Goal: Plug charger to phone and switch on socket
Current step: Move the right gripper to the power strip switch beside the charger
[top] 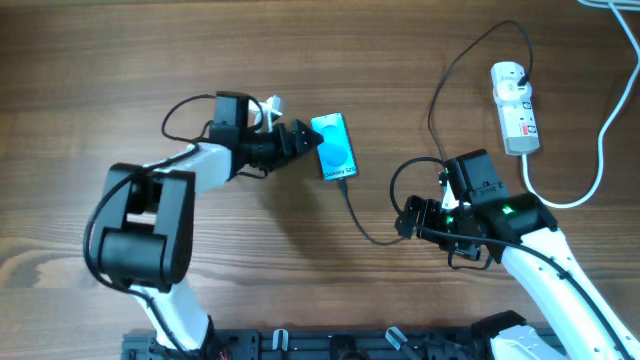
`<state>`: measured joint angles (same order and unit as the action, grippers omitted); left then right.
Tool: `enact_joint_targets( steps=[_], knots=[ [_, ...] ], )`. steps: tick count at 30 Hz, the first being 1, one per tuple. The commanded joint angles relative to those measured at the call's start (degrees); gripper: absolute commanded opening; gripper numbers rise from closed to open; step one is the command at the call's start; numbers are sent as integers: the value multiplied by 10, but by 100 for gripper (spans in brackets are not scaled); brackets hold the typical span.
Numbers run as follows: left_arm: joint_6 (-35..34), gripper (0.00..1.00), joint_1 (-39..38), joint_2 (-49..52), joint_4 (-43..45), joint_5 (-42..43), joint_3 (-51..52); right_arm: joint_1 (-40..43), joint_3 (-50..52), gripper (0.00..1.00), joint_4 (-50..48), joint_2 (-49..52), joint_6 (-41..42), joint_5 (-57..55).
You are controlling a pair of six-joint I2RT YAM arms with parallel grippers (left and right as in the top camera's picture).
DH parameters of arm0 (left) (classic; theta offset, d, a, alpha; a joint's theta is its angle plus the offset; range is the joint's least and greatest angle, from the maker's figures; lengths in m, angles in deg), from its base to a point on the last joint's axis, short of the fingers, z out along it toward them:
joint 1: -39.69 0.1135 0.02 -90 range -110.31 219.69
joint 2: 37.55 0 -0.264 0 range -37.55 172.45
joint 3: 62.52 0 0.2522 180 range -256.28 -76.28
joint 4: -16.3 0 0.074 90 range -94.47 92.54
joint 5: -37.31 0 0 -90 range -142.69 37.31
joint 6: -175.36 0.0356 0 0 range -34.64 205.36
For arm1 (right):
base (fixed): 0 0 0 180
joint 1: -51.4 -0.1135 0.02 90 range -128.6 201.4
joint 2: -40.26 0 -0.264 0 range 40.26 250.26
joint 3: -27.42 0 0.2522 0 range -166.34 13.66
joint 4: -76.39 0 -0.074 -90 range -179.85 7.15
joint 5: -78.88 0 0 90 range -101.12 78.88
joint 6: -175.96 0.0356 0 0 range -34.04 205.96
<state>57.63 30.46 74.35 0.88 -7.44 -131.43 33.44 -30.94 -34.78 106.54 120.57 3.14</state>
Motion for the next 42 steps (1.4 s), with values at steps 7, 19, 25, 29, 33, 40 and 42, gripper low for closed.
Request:
enact_joint_targets(
  steps=[7, 19, 25, 29, 33, 40, 42],
  knots=[
    [68, 91, 57, -276, -321, -154, 46, 0, 5, 100, -63, 3, 1, -9],
    [78, 98, 56, -1012, -691, -261, 46, 0, 5, 100, -132, 3, 1, -9],
    [46, 100, 56, -1113, -694, -267, 43, 15, -104, 91, -62, 3, 51, -119],
    [46, 100, 56, -1113, -715, -267, 43, 101, -225, 62, 34, 3, 48, -130],
    [46, 100, 56, -1113, -763, -267, 43, 225, -240, 34, 43, 9, 45, -130],
    [46, 100, 56, -1113, -831, -267, 43, 346, -307, 5, 48, 158, 14, -123],
    [46, 100, 56, -1113, -833, -267, 43, 353, -365, 5, 51, 232, 16, -120]
  ],
)
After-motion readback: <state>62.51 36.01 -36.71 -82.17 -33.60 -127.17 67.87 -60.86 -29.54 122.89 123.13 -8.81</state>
